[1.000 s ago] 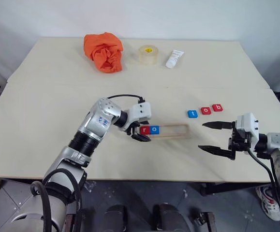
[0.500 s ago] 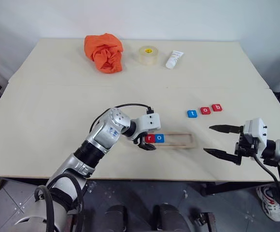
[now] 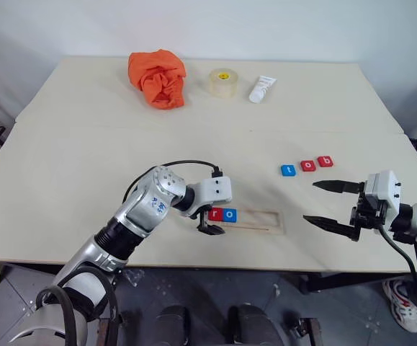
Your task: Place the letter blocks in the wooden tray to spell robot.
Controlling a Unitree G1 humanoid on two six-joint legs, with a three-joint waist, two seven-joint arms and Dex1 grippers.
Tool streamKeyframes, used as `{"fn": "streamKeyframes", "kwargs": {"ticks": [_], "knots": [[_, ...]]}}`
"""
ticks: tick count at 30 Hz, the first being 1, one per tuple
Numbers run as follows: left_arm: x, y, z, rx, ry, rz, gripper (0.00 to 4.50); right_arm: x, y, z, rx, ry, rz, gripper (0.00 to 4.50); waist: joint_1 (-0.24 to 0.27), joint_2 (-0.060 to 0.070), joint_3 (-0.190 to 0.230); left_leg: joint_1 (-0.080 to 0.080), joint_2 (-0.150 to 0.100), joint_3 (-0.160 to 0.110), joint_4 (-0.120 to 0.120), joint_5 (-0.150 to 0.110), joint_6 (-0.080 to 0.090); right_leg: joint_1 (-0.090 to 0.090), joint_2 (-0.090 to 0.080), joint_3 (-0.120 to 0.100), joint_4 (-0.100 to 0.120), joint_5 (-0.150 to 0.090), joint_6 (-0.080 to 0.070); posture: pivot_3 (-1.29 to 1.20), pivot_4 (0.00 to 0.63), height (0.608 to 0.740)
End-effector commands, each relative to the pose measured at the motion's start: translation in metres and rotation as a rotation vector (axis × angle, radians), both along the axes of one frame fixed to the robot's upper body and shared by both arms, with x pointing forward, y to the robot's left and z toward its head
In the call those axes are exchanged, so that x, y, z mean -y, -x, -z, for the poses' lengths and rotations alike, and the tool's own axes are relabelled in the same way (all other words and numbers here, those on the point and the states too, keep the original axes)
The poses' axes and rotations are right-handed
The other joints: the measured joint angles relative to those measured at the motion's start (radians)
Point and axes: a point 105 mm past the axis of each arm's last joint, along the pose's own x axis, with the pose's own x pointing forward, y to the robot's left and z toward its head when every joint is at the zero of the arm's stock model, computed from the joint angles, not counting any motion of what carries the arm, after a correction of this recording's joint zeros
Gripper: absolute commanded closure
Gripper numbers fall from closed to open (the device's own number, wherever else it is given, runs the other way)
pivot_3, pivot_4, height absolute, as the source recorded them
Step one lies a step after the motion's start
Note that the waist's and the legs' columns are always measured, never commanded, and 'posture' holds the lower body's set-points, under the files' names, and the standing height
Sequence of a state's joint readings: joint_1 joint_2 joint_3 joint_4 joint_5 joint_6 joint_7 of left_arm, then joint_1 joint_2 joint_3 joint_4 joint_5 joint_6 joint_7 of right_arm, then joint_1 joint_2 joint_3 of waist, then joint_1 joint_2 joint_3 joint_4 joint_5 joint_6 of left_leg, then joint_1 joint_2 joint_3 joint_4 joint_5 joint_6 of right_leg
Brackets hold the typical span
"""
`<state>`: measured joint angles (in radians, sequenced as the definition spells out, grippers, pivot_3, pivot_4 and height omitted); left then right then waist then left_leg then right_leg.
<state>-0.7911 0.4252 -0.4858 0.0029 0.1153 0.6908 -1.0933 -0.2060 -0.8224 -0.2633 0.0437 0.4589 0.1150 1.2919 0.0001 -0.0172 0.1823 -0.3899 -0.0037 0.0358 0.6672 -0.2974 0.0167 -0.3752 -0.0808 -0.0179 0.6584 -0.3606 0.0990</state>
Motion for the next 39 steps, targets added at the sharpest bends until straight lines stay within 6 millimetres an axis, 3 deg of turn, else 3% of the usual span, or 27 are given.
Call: {"fn": "streamKeyframes", "kwargs": {"ticks": [1, 7, 12, 15, 23, 26, 31, 39], "knots": [[-0.004, 0.003, -0.022, 0.066, 0.077, 0.018, 0.01, 0.005, 0.000, -0.009, 0.024, 0.014, 0.008, 0.00, -0.001, 0.000, 0.000, 0.000, 0.000, 0.000, 0.000, 0.000, 0.000, 0.000, 0.000, 0.000, 0.000, 0.000, 0.000, 0.00, 0.150, 0.740], [-0.029, 0.011, -0.047, 0.088, 0.249, 0.030, 0.01, 0.015, -0.006, -0.003, -0.019, 0.019, 0.089, 0.00, -0.002, 0.000, 0.000, 0.000, 0.000, 0.000, 0.000, 0.000, 0.000, 0.000, 0.000, 0.000, 0.000, 0.000, 0.000, 0.00, 0.150, 0.740], [-0.062, 0.014, -0.043, 0.123, 0.409, 0.045, 0.01, 0.026, -0.024, -0.003, -0.011, -0.030, 0.228, 0.00, -0.004, 0.000, 0.000, 0.001, 0.000, 0.000, 0.000, 0.000, 0.000, 0.000, -0.001, 0.000, 0.000, 0.000, 0.000, 0.00, 0.150, 0.740], [-0.086, 0.018, -0.040, 0.155, 0.527, 0.032, 0.01, 0.040, -0.038, 0.007, -0.083, -0.028, 0.368, 0.00, -0.006, 0.000, 0.000, 0.002, 0.000, 0.000, -0.001, 0.000, 0.000, 0.000, -0.001, 0.000, 0.000, 0.000, 0.000, 0.00, 0.150, 0.740], [-0.130, 0.021, -0.036, 0.269, 0.786, -0.017, 0.01, 0.042, -0.046, 0.008, -0.098, -0.053, 0.407, 0.00, -0.002, 0.001, 0.000, 0.001, 0.000, 0.000, -0.001, 0.000, 0.000, 0.000, -0.003, -0.001, -0.001, 0.000, 0.000, 0.00, 0.150, 0.740], [-0.142, 0.019, -0.025, 0.283, 0.772, -0.019, 0.01, 0.046, -0.049, -0.001, -0.085, -0.081, 0.443, 0.00, -0.004, 0.001, 0.000, 0.001, 0.000, 0.000, -0.001, 0.000, 0.000, 0.000, -0.002, -0.002, -0.001, 0.000, 0.000, 0.00, 0.150, 0.740], [-0.151, 0.023, -0.001, 0.246, 0.682, 0.054, 0.01, 0.059, -0.043, -0.011, -0.056, -0.099, 0.509, 0.00, -0.005, 0.001, 0.000, 0.001, 0.000, 0.000, -0.002, 0.000, 0.000, 0.000, -0.002, -0.003, -0.001, 0.000, 0.000, 0.00, 0.150, 0.740], [-0.146, 0.020, -0.009, 0.237, 0.735, 0.143, 0.01, 0.068, -0.029, -0.010, -0.029, -0.162, 0.633, 0.00, -0.002, 0.001, 0.000, 0.000, 0.000, 0.000, -0.002, -0.001, 0.001, 0.000, -0.003, -0.003, -0.001, 0.000, 0.000, 0.00, 0.150, 0.740]]}}
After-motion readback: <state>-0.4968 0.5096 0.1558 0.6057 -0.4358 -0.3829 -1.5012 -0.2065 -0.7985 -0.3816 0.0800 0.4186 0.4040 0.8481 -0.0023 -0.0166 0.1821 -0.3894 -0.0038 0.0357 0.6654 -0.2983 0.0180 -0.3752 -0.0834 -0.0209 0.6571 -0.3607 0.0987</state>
